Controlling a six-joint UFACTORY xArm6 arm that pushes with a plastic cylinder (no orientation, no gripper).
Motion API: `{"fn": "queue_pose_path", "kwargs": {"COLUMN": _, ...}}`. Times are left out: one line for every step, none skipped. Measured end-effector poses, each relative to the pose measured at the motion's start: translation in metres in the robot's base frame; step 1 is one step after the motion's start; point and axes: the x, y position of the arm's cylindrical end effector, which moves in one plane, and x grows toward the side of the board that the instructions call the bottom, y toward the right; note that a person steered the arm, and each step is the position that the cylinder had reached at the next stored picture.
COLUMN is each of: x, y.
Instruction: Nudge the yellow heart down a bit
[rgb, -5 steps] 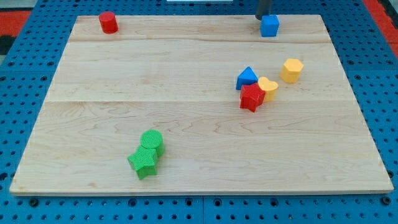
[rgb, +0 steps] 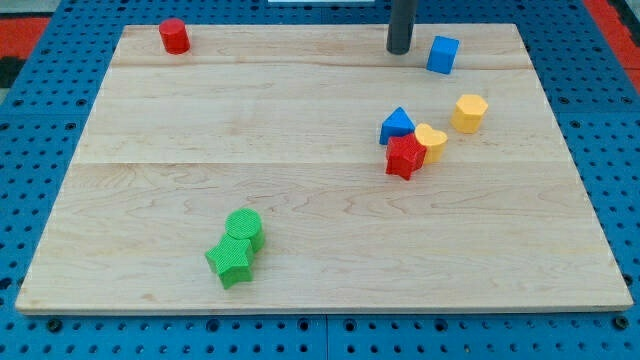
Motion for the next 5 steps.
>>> {"fn": "queue_pose_path", "kwargs": {"x": 0.038, "y": 0.008}}
{"fn": "queue_pose_path", "kwargs": {"x": 0.073, "y": 0.016}}
{"fn": "queue_pose_path", "kwargs": {"x": 0.107, "y": 0.018}}
{"fn": "queue_pose_path", "kwargs": {"x": 0.143, "y": 0.018}}
{"fn": "queue_pose_path", "kwargs": {"x": 0.178, "y": 0.029}}
